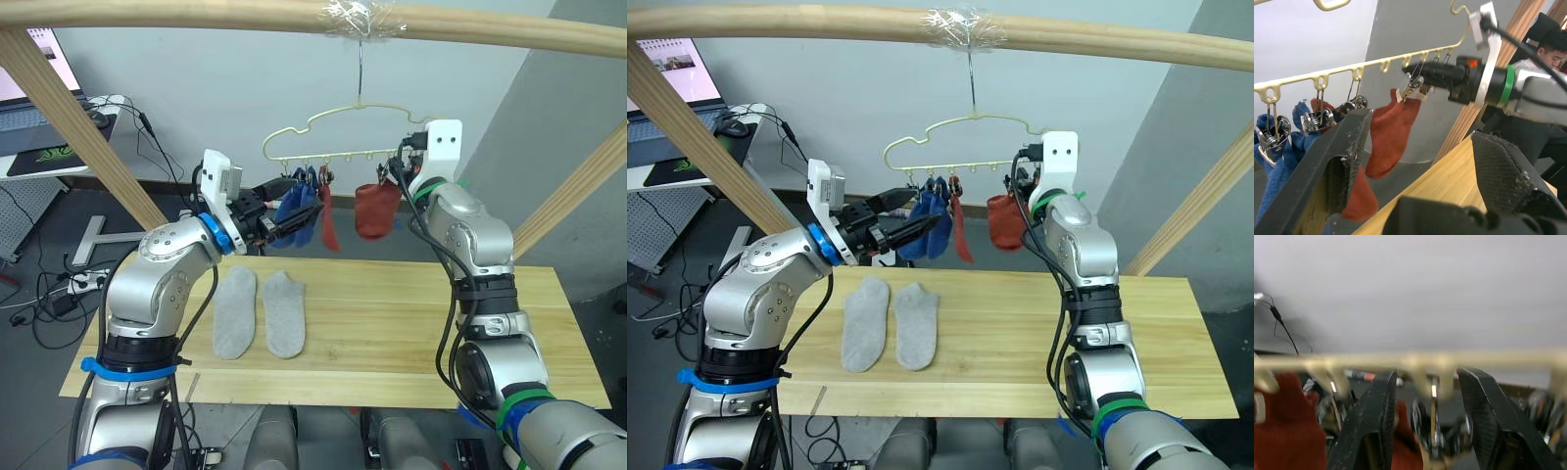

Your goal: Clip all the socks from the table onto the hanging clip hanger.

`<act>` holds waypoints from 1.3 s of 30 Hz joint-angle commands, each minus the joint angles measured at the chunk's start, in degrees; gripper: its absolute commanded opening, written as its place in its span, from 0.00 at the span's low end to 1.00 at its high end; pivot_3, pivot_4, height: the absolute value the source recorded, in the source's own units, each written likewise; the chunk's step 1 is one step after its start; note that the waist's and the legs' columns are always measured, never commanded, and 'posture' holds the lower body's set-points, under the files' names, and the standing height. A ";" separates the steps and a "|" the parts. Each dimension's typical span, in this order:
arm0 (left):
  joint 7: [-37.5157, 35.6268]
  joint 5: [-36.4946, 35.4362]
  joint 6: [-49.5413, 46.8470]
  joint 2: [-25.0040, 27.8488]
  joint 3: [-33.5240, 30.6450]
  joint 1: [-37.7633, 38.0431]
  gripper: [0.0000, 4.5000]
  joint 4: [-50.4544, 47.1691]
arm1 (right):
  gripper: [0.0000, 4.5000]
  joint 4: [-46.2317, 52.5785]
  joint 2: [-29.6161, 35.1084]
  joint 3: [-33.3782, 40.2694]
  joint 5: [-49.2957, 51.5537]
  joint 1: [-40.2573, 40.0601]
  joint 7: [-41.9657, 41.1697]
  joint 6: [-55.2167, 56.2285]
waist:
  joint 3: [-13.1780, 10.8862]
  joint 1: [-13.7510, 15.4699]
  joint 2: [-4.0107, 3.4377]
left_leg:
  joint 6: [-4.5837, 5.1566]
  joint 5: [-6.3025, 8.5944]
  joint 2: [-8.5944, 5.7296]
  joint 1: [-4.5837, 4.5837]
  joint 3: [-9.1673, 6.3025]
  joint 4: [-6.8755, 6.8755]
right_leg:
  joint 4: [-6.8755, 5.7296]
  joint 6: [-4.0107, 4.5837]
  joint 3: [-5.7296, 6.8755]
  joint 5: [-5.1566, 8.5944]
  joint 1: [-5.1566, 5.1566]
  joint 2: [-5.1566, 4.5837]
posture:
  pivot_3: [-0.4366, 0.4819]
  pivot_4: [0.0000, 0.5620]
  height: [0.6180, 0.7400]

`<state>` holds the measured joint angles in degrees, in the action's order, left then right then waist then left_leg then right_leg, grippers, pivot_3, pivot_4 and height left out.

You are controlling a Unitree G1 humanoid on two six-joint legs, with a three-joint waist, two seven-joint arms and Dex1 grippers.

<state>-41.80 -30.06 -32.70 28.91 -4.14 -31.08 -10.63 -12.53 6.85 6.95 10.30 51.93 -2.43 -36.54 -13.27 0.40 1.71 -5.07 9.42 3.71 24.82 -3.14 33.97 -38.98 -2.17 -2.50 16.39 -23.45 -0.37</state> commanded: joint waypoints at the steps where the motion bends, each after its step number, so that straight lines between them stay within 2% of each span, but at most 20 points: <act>1: 0.34 0.13 0.80 0.05 -0.04 0.06 0.82 -2.29 | 0.45 0.52 0.25 0.87 0.30 1.70 0.15 1.48 | 0.00 0.07 0.00 | 0.00 0.00 0.00 0.00 0.00 0.00 | 0.00 0.00 0.00 0.00 0.00 0.00 | 0.66 0.38 1.00; 35: 0.29 0.67 1.38 -0.37 0.42 0.34 0.82 -1.97 | 0.45 6.69 -0.50 0.95 0.26 -2.43 2.82 -2.45 | -0.01 0.10 -0.01 | 0.00 0.00 0.00 0.00 0.00 -0.02 | 0.01 0.00 0.00 0.00 -0.02 0.00 | 0.65 0.39 1.00; 39: 0.30 0.80 1.34 -0.43 0.37 0.35 0.82 -1.99 | 0.24 6.72 -0.65 1.05 0.19 -2.38 3.20 -2.50 | -0.01 0.10 -0.01 | 0.00 0.00 0.00 0.00 0.00 -0.01 | 0.01 0.00 0.00 0.00 -0.02 0.00 | 0.65 0.40 1.00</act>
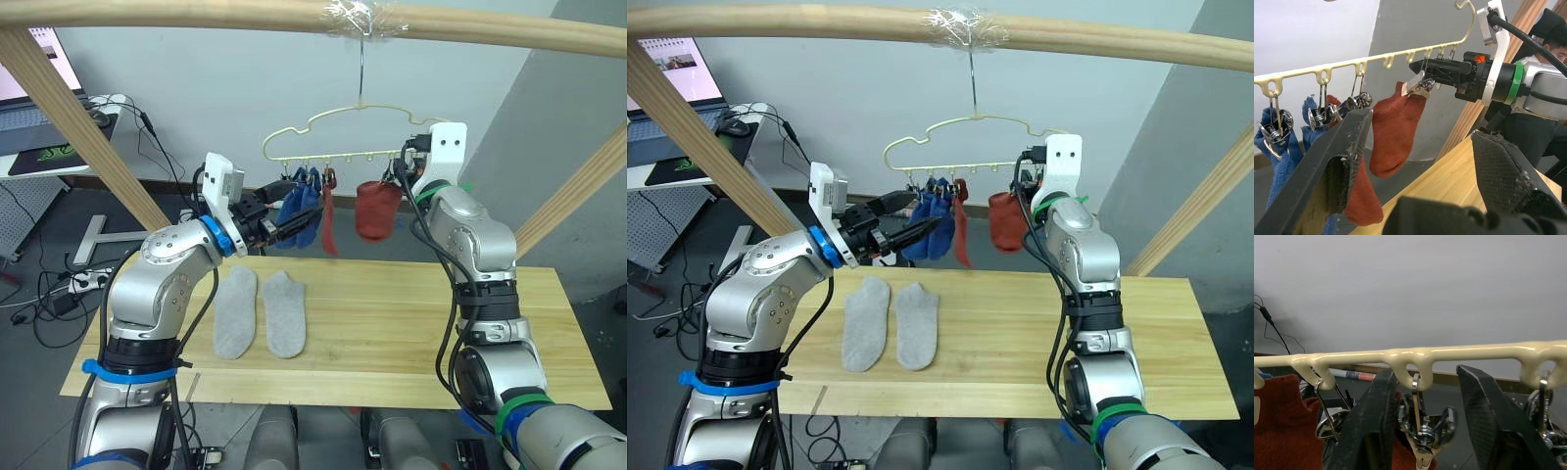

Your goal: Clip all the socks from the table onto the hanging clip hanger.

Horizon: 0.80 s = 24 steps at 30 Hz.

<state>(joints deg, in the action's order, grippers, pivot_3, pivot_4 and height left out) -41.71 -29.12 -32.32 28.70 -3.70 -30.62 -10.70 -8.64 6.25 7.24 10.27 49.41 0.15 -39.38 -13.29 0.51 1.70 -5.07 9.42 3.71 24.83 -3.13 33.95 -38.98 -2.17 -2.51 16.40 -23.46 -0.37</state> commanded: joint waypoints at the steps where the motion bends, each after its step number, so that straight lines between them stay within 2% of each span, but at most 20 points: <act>1: 0.22 -0.10 0.93 -0.23 -0.08 -0.15 0.82 -1.90 | 0.16 2.74 -0.09 0.81 0.21 0.21 0.72 0.36 | 0.00 0.00 0.00 | 0.00 0.00 0.00 0.00 0.00 0.00 | 0.00 0.00 0.00 0.00 0.00 0.00 | 0.65 0.40 1.00; 4: 0.28 -0.04 0.87 -0.24 -0.09 -0.08 0.82 -2.02 | 0.01 2.54 -0.14 0.89 0.19 0.33 0.90 0.41 | 0.00 0.00 0.00 | 0.00 0.00 0.00 0.00 0.00 0.00 | 0.00 0.00 0.00 0.00 0.00 0.00 | 0.65 0.40 1.00; 13: 2.87 2.24 -3.60 1.16 1.95 1.77 0.82 -2.08 | 0.00 2.13 0.07 1.16 0.16 0.64 1.05 0.59 | 0.00 0.00 0.00 | 0.00 0.00 0.00 0.00 0.00 0.00 | 0.00 0.00 0.00 0.00 0.00 0.00 | 0.65 0.40 1.00; 16: 2.53 6.06 -4.20 3.50 5.31 4.52 0.82 -0.96 | 0.00 2.35 -0.03 1.27 0.28 0.70 1.08 0.33 | 0.00 -0.07 0.00 | 0.00 0.00 0.00 0.00 0.00 0.00 | 0.00 0.00 0.00 0.00 0.00 0.00 | 0.65 0.40 1.00; 19: 2.40 10.46 -2.59 4.60 8.53 7.20 0.82 5.16 | 0.00 2.62 -0.28 1.27 0.42 0.87 1.08 -0.10 | -0.03 -0.06 -0.05 | 0.00 0.00 0.00 -0.01 0.00 -0.01 | 0.00 0.00 -0.02 0.00 -0.01 0.00 | 0.64 0.40 1.00; 20: 2.32 11.67 -1.57 4.58 9.19 7.49 0.90 7.61 | 0.00 2.67 -0.34 1.27 0.44 0.90 1.09 -0.18 | -0.04 -0.05 -0.06 | 0.00 0.00 0.00 -0.01 0.00 -0.01 | 0.00 0.00 -0.01 0.00 -0.01 0.00 | 0.64 0.40 1.00; 22: 2.08 15.04 2.54 4.34 11.03 7.21 0.99 13.43 | 0.00 2.90 -0.44 1.23 0.48 0.85 1.11 -0.38 | -0.06 -0.03 -0.07 | 0.01 0.00 0.00 -0.01 0.00 -0.01 | 0.00 0.00 -0.01 0.00 -0.03 0.00 | 0.64 0.40 1.00; 24: 2.33 17.60 6.16 3.27 12.20 5.94 0.99 19.40 | 0.00 3.26 -0.53 1.19 0.52 0.77 1.16 -0.63 | -0.07 0.07 -0.08 | 0.01 0.00 0.00 0.00 0.01 -0.01 | 0.00 0.01 -0.01 0.00 -0.05 0.00 | 0.64 0.40 1.00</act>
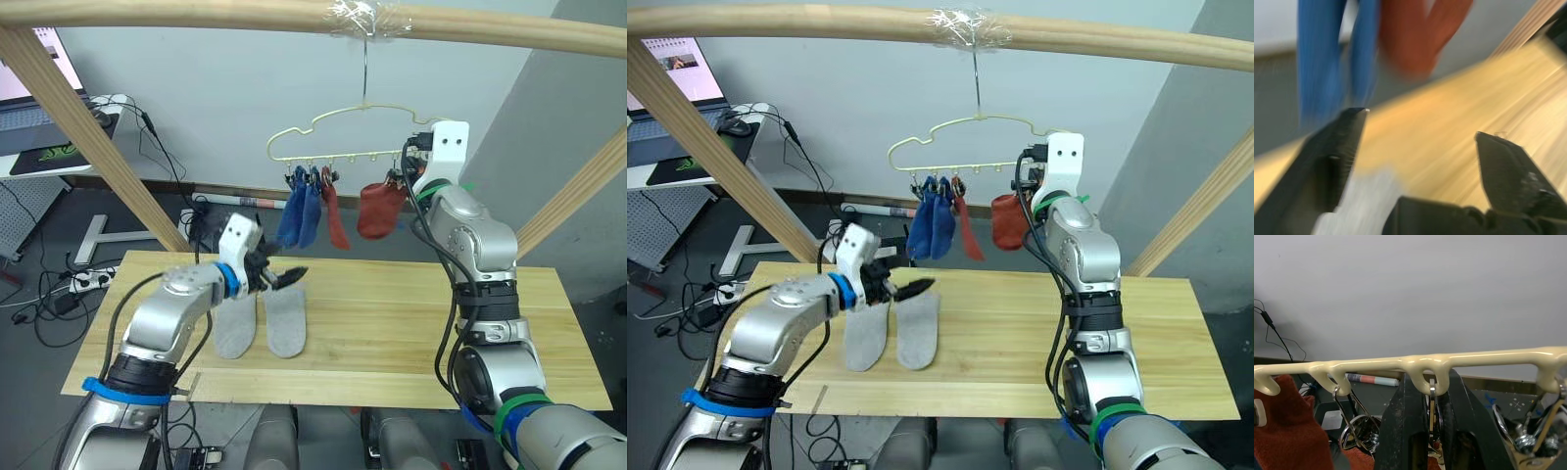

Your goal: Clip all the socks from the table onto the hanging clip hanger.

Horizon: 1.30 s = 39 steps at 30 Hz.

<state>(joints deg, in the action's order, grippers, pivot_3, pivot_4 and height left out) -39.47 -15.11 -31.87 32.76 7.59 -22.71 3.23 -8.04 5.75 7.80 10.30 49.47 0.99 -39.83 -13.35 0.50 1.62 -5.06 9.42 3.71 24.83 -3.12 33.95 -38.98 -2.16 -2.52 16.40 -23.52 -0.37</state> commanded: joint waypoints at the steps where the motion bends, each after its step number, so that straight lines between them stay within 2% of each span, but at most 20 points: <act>1: 0.70 4.61 7.19 -1.70 1.09 -3.10 0.99 8.83 | 0.00 2.70 -0.06 0.63 0.51 0.77 0.36 -0.27 | -0.01 0.28 0.00 | 0.00 0.00 0.00 0.00 0.00 0.00 | 0.00 0.00 0.00 0.00 0.00 0.00 | 0.64 0.40 1.00; 5: 2.19 8.79 12.59 -4.17 1.80 -6.95 0.99 19.48 | 0.00 3.06 -0.12 0.62 0.51 0.89 0.43 -0.69 | -0.03 0.83 -0.03 | 0.00 0.00 0.00 0.05 0.01 0.00 | 0.02 0.00 0.01 0.00 -0.04 0.00 | 0.63 0.40 1.00; 12: -0.35 13.07 17.26 -7.37 3.64 -11.24 0.99 31.99 | 0.00 4.06 -0.17 0.60 0.50 0.63 0.47 -1.35 | -0.04 0.78 -0.04 | 0.01 0.01 0.00 0.07 0.03 -0.02 | 0.02 0.00 0.01 0.00 -0.05 0.00 | 0.61 0.40 1.00; 29: -5.68 21.19 17.09 -7.58 8.88 -8.52 0.99 34.20 | 0.00 5.36 -0.05 0.86 0.39 0.23 0.71 -2.44 | -0.03 0.42 -0.06 | 0.01 0.01 0.00 0.04 0.02 -0.02 | -0.03 0.00 0.01 0.00 -0.03 0.00 | 0.60 0.41 1.00; 32: -5.79 21.66 17.11 -7.61 8.72 -8.30 0.88 34.03 | 0.00 5.62 -0.08 0.89 0.41 0.13 0.75 -2.68 | -0.03 0.39 -0.06 | 0.01 0.01 0.00 0.02 0.02 -0.02 | -0.04 0.00 0.01 0.00 -0.01 0.00 | 0.59 0.40 1.00; 39: -6.17 22.18 17.77 -7.40 8.69 -7.87 0.47 33.65 | 0.00 5.81 -0.12 0.90 0.45 0.02 0.69 -2.86 | -0.03 0.24 -0.06 | 0.01 0.00 0.00 0.00 0.02 -0.02 | -0.06 0.00 0.01 0.00 -0.01 0.00 | 0.59 0.40 1.00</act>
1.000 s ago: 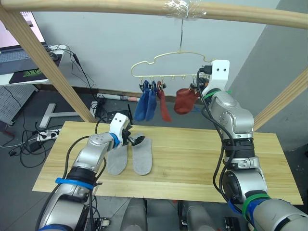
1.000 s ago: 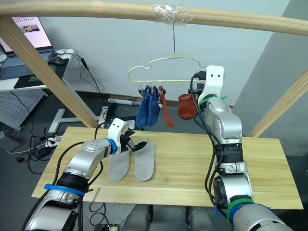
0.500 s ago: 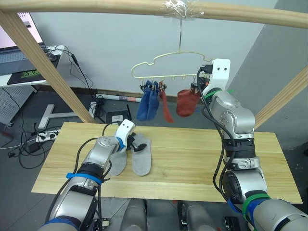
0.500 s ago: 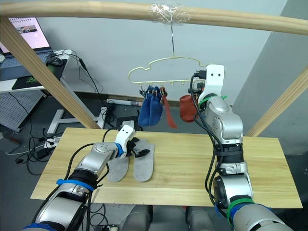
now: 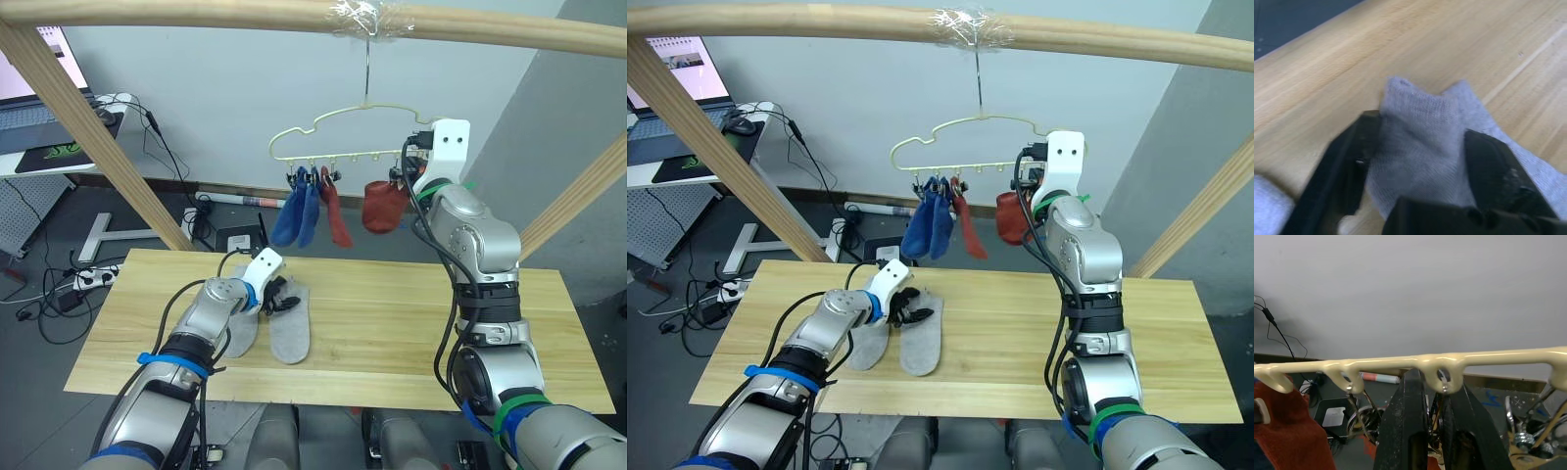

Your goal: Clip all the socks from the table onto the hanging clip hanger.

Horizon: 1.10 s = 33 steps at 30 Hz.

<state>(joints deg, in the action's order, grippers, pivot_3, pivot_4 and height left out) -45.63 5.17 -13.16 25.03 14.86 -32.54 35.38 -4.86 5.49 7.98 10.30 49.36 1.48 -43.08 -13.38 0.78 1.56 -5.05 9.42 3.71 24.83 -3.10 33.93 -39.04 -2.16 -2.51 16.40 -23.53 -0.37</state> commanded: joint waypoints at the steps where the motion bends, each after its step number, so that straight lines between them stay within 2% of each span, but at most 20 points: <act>1: -0.07 1.88 -0.95 0.34 1.37 2.00 0.42 1.41 | 0.00 2.63 0.12 0.73 0.46 0.13 0.19 0.41 | 0.00 -0.06 0.00 | 0.00 0.00 0.00 0.00 0.00 0.00 | 0.00 0.00 -0.01 0.00 0.00 0.00 | 0.59 0.40 1.00; 8: -0.28 0.61 0.18 -0.51 0.51 2.60 0.13 -1.47 | 0.00 2.53 -0.06 0.80 0.67 0.22 0.13 0.31 | 0.00 -0.11 0.00 | 0.01 0.00 0.00 -0.01 0.00 0.00 | -0.01 0.00 0.00 0.00 0.01 0.00 | 0.59 0.40 1.00; 13: -3.33 -5.34 -1.56 -4.73 -1.96 0.65 0.13 -9.23 | 0.00 2.75 -0.42 1.32 1.20 0.52 0.30 -0.46 | -0.02 0.13 -0.02 | 0.00 0.00 -0.01 0.04 0.00 0.01 | 0.02 0.00 0.00 0.00 0.00 -0.01 | 0.59 0.40 1.00; 20: -2.58 -10.49 -5.99 -11.84 -3.83 -6.21 0.13 -15.65 | 0.00 2.73 -0.89 2.26 1.79 1.59 0.50 -1.56 | -0.04 0.15 -0.02 | 0.00 0.00 -0.01 0.10 -0.05 0.01 | 0.04 0.00 0.05 0.00 -0.01 0.00 | 0.59 0.40 1.00; 27: 0.43 -11.44 -4.73 -18.23 -4.97 -14.51 0.13 -9.05 | 0.00 3.21 -0.94 2.89 2.73 2.65 0.80 -2.72 | -0.04 -0.46 -0.02 | 0.01 0.00 -0.02 0.09 -0.03 0.00 | 0.05 -0.01 0.03 0.00 -0.02 0.01 | 0.58 0.39 1.00; 33: 2.32 -10.64 0.14 -20.91 -5.45 -19.55 0.13 0.10 | 0.00 3.93 -1.15 2.96 3.29 2.95 0.90 -3.71 | -0.04 -0.84 -0.02 | 0.01 0.00 -0.02 0.10 -0.04 0.00 | 0.05 -0.02 0.04 0.01 -0.02 0.01 | 0.57 0.38 1.00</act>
<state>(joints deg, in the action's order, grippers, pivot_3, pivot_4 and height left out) -43.97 -5.45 -15.36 4.75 10.30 -50.41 34.52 -4.04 4.23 10.18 12.71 50.62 1.89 -46.90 -13.42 -0.06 1.54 -5.04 9.42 3.69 24.93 -3.13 33.93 -38.98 -2.19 -2.47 16.41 -23.55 -0.36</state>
